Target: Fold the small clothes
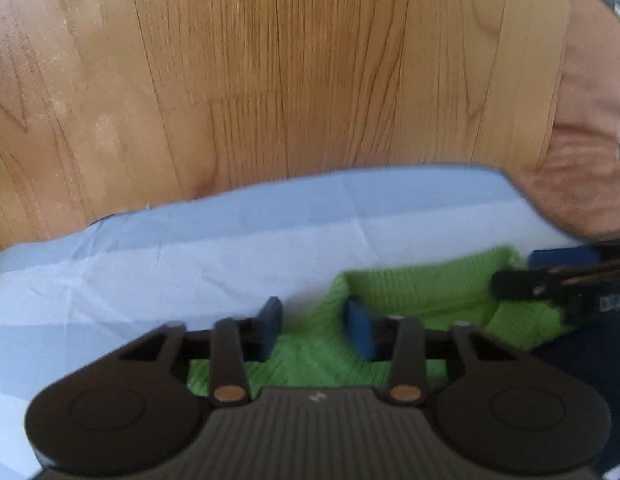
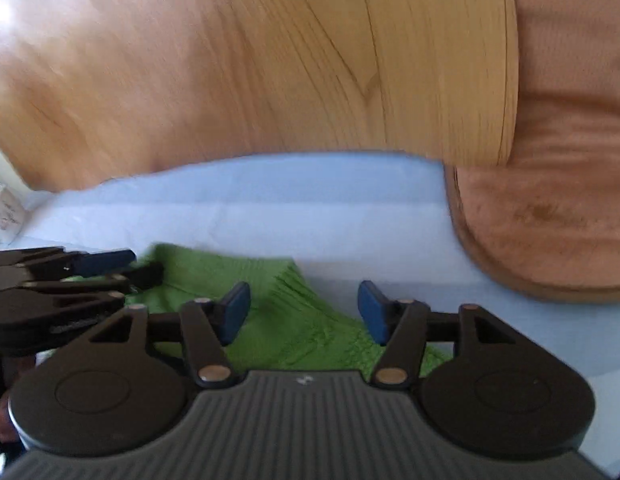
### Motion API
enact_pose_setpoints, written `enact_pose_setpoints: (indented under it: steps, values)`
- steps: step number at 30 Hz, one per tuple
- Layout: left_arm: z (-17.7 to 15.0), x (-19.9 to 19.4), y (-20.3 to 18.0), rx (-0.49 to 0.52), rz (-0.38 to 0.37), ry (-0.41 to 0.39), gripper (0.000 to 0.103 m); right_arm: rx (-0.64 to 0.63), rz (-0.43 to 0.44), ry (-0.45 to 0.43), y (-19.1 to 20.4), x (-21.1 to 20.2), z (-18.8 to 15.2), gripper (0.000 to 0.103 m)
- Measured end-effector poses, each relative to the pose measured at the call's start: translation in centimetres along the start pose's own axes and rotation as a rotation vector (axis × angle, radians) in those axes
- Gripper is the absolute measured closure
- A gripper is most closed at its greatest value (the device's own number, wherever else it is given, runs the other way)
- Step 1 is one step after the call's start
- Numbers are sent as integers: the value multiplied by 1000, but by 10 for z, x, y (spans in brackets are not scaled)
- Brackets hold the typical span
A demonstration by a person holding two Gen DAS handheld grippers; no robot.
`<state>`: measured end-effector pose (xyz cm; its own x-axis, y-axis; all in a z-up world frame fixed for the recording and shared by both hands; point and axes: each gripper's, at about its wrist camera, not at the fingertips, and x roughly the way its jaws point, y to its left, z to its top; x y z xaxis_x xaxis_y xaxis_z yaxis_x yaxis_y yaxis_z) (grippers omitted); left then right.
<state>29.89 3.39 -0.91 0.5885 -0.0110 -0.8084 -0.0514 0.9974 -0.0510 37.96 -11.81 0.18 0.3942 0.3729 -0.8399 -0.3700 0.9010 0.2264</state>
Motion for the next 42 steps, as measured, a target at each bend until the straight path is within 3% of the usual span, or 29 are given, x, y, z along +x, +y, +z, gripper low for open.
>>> enact_pose_setpoints:
  steps: [1,2,5,10,17,22,27,30,31,32,34,37,39,40,42]
  values:
    - [-1,-3,-2,5,-9,4,89,-23,5,1,3,0,0,85]
    - [-3,-8,-4,12,10,-6,90,-22,26,19,4,-1,1,86]
    - [-15,-38,-8,48,20,-68,90,-44,8,-32,15,-30,-7,89]
    - [-45,-121,-6,31,-47,-208,90,-97,15,-135,39,-106,-29,89]
    - [-148,-245,-10,54,-101,-383,90,-237,67,-264,90,-221,-115,89]
    - [-233,-280,-26,102,-132,-374,90,-311,76,-253,109,-254,-199,89]
    - [-291,-269,-34,95,-142,-269,88,-269,40,-185,106,-232,-273,88]
    - [-308,-260,-36,106,-133,-187,79,-278,20,-166,102,-219,-295,79]
    - [-310,-259,-33,107,-133,-173,76,-278,30,-177,100,-221,-297,70]
    - [-313,-265,-29,106,-140,-173,74,-265,36,-174,99,-228,-298,65]
    - [-312,-279,-14,83,-152,-200,63,-217,70,-199,87,-241,-295,65]
    - [-295,-303,27,-43,-102,-307,50,-135,30,-334,65,-273,-287,64]
    - [-284,-310,51,-140,-55,-344,44,-29,-32,-437,43,-289,-278,54]
    - [-275,-307,65,-195,-25,-349,40,26,-64,-471,31,-292,-273,42]
    - [-263,-294,86,-279,6,-325,39,104,-98,-514,9,-289,-265,35]
